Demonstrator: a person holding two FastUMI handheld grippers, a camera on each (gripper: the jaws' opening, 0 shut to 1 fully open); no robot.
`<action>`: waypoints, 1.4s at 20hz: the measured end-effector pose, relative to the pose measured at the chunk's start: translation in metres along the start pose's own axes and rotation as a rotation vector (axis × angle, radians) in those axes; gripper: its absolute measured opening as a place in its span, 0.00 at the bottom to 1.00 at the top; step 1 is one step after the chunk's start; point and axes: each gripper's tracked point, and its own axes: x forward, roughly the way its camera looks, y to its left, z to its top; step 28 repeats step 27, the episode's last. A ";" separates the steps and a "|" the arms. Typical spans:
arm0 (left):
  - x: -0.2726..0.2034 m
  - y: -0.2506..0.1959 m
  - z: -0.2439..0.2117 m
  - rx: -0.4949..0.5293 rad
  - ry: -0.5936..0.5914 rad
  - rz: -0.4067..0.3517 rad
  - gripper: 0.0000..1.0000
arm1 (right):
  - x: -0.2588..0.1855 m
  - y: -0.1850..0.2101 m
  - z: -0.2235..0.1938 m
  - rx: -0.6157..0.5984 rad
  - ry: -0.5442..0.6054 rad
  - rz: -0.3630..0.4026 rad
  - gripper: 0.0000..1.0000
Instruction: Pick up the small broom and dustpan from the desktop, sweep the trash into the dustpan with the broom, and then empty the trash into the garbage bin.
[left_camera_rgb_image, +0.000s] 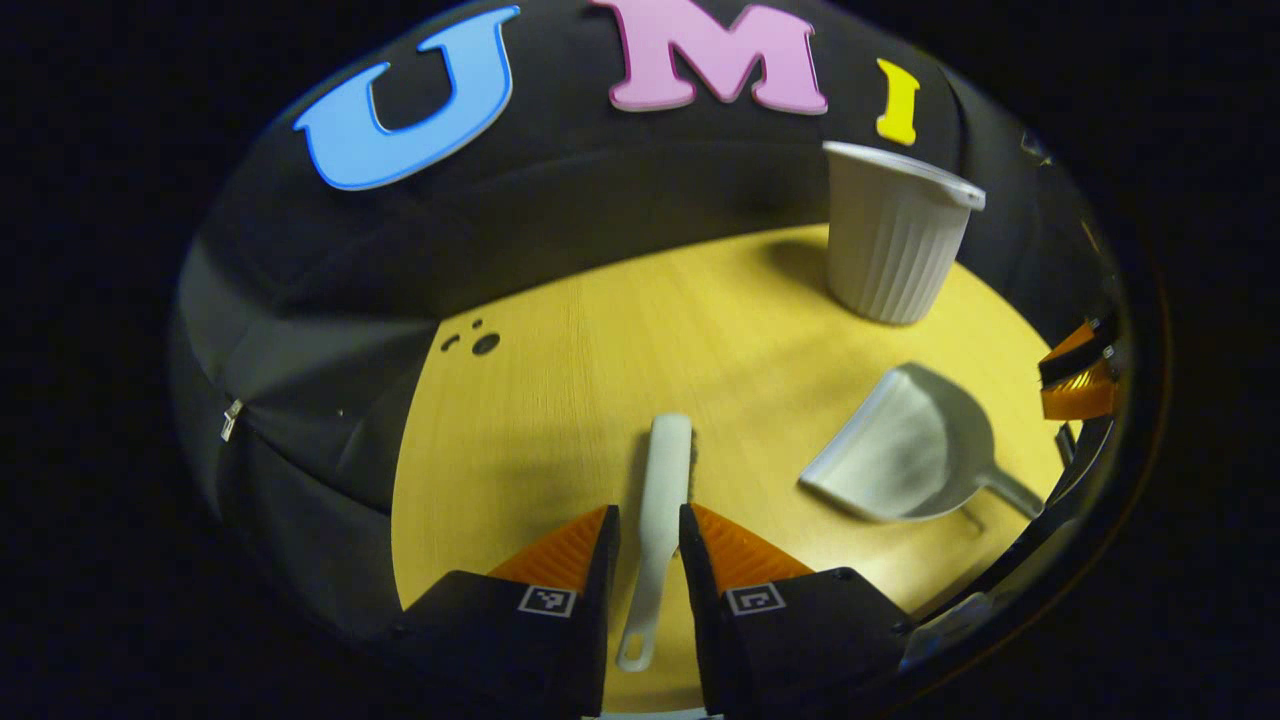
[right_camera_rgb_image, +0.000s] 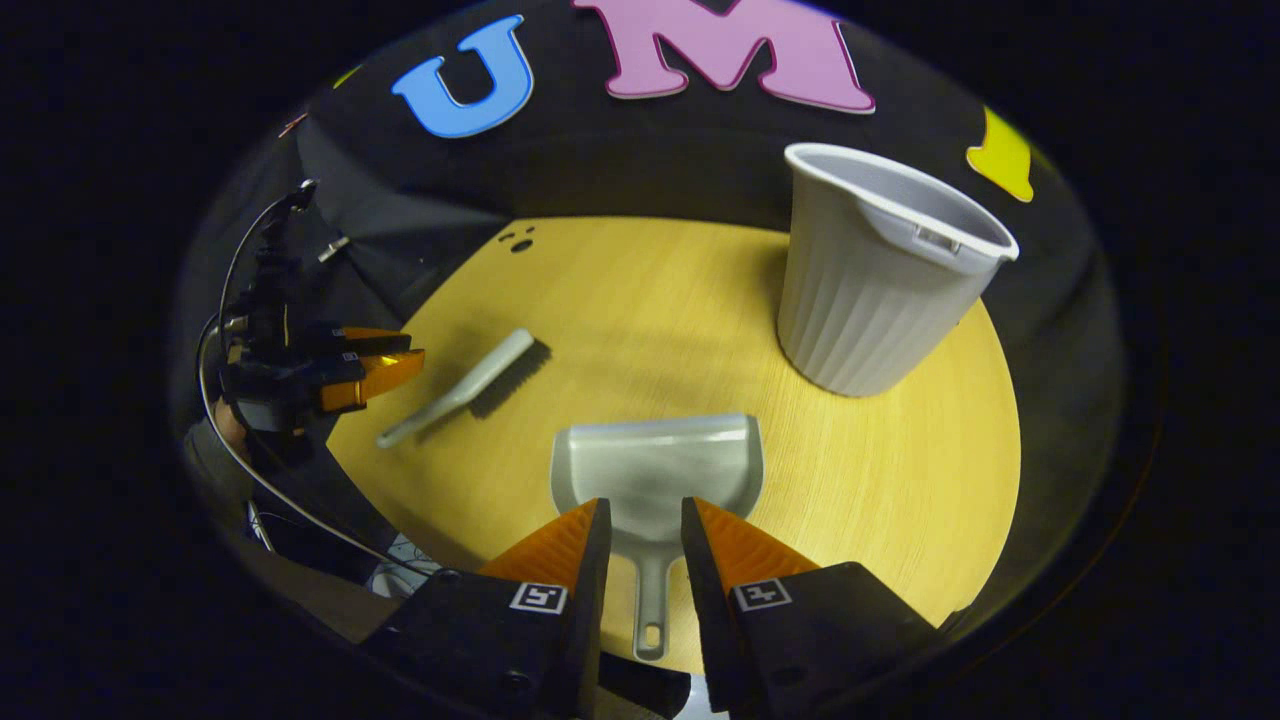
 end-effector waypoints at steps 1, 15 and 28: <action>-0.009 -0.002 0.018 -0.005 -0.056 -0.008 0.40 | -0.004 0.002 0.015 -0.006 -0.051 0.004 0.45; -0.087 -0.046 0.167 -0.076 -0.498 -0.151 0.40 | -0.079 0.006 0.138 -0.060 -0.499 -0.008 0.45; -0.093 -0.062 0.178 -0.048 -0.463 -0.154 0.47 | -0.087 -0.005 0.153 -0.058 -0.557 -0.038 0.45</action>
